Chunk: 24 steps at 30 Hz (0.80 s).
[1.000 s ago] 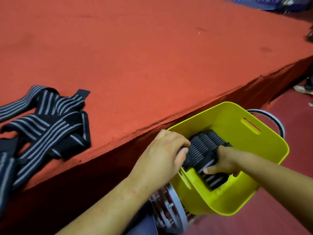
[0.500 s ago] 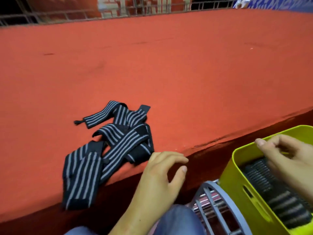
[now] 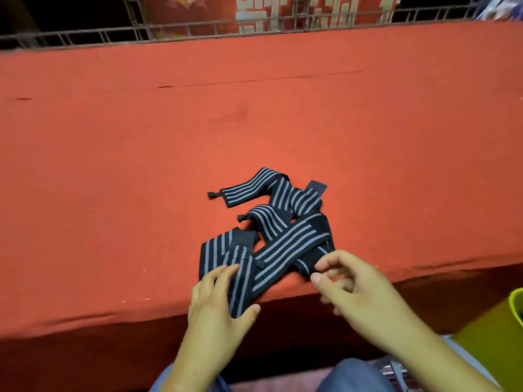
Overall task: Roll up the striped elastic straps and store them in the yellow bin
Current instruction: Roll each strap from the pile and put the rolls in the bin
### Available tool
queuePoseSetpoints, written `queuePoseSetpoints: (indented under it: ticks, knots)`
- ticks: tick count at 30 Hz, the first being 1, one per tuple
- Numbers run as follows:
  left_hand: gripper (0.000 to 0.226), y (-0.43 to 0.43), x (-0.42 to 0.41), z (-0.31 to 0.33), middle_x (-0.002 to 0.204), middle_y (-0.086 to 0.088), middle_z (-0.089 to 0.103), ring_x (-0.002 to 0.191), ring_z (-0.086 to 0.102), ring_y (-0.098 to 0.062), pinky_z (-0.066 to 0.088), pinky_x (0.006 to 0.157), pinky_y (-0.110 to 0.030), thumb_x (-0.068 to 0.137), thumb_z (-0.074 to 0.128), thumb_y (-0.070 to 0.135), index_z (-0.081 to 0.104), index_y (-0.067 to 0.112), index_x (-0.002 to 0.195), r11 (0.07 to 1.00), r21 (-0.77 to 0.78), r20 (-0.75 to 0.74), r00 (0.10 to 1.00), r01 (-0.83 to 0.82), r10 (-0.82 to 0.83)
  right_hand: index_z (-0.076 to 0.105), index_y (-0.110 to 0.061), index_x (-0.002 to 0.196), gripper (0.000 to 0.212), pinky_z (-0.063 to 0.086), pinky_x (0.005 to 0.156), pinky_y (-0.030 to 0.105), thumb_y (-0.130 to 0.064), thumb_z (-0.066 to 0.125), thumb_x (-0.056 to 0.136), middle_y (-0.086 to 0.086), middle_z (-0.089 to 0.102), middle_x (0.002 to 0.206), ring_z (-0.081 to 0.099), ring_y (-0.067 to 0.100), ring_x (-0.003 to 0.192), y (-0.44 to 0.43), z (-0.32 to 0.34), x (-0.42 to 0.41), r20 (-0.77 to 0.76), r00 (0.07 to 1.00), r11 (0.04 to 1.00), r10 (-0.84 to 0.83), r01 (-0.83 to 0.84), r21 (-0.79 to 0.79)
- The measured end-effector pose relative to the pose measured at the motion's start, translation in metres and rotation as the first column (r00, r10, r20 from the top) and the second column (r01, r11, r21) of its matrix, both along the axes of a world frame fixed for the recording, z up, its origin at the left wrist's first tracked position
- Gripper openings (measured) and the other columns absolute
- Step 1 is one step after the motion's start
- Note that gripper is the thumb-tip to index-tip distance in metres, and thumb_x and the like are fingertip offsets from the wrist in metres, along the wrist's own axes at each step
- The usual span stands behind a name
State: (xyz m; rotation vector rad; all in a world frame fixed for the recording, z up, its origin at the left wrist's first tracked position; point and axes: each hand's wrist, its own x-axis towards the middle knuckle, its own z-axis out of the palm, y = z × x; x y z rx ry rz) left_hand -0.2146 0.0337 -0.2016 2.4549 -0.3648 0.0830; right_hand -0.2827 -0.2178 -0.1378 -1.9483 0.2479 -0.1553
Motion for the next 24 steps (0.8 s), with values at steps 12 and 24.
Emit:
queuePoseSetpoints:
  ticks: [12,24]
  knots:
    - [0.083,0.034,0.011,0.001,0.114,0.028,0.059,0.094,0.061,0.009,0.044,0.079,-0.004,0.086,0.082,0.024,0.037,0.038,0.153,0.951,-0.273,-0.274,0.96,-0.143,0.066,0.062,-0.031,0.129,0.031,0.06,0.071,0.029,-0.026,0.07,0.1,-0.009,0.073,0.124,0.075,0.008,0.102,0.087,-0.034,0.055,-0.271,0.963,0.957,-0.008,0.085,0.276]
    - [0.052,0.043,-0.001,0.009,0.126,0.041,0.06,0.123,0.052,0.019,0.035,0.099,-0.001,0.094,0.07,0.01,0.061,0.049,0.126,0.909,-0.411,-0.263,0.946,0.071,-0.192,0.054,-0.016,0.147,0.065,0.056,0.104,0.046,-0.039,0.077,0.091,-0.005,0.081,0.113,0.076,0.015,0.109,0.113,-0.038,0.074,-0.359,0.932,0.81,-0.047,0.246,0.532]
